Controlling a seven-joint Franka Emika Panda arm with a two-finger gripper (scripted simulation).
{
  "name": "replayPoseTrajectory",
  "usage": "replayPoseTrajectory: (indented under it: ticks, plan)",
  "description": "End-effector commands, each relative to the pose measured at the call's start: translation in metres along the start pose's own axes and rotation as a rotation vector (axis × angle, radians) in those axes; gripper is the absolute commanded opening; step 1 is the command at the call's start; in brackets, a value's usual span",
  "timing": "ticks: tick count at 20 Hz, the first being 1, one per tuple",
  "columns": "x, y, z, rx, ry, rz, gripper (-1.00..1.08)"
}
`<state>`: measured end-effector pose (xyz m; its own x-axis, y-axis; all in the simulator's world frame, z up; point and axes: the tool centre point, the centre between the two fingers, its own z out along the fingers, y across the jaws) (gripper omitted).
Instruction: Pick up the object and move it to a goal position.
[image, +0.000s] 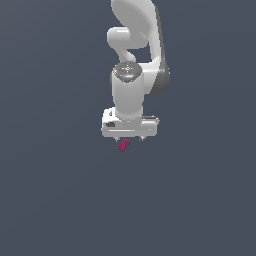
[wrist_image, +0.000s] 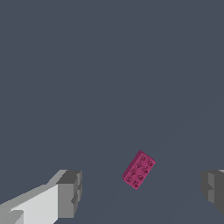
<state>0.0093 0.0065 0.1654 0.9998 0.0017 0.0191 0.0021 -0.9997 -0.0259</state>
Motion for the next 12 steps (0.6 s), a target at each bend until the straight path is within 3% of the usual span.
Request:
replayPoseTrajectory:
  ticks: [1, 8, 12]
  plan:
    - [0.0, 0.0, 0.0, 0.0, 0.0, 0.0, 1.0]
    - [0.012, 0.026, -0.015, -0.027, 0.042, 0.03, 1.0]
    - [0.014, 0.029, -0.018, -0.03, 0.047, 0.03, 1.0]
